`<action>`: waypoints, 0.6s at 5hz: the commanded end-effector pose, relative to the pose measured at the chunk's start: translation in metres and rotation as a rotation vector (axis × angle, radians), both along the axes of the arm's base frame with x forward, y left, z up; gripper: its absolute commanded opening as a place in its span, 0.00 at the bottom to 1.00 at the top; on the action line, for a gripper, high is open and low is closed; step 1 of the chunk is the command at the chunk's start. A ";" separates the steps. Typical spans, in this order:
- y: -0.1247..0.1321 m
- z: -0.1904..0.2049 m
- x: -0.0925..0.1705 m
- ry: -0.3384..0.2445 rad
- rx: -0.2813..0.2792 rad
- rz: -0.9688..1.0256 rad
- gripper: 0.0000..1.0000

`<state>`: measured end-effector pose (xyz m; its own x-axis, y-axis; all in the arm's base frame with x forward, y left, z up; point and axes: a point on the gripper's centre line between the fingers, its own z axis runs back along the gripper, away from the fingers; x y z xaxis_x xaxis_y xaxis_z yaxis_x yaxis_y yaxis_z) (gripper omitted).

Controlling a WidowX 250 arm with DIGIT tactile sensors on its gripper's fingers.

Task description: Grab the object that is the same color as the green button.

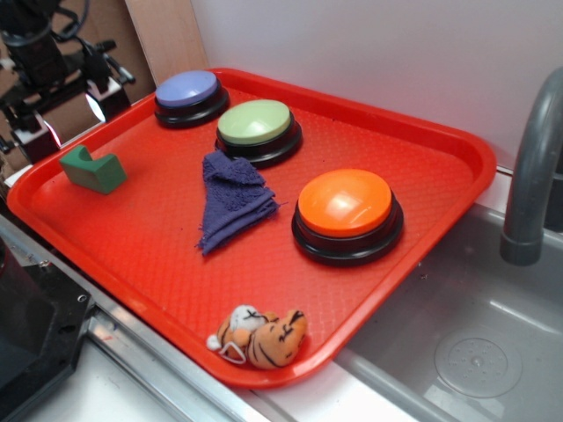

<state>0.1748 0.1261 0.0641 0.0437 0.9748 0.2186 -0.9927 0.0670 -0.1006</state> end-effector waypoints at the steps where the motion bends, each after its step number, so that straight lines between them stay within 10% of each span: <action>1: 0.017 -0.029 -0.014 -0.017 0.019 0.016 1.00; 2: 0.021 -0.038 -0.012 0.004 0.030 -0.010 1.00; 3: 0.022 -0.041 -0.011 0.007 0.035 -0.033 0.03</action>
<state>0.1731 0.1438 0.0164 0.0868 0.9674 0.2380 -0.9914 0.1074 -0.0750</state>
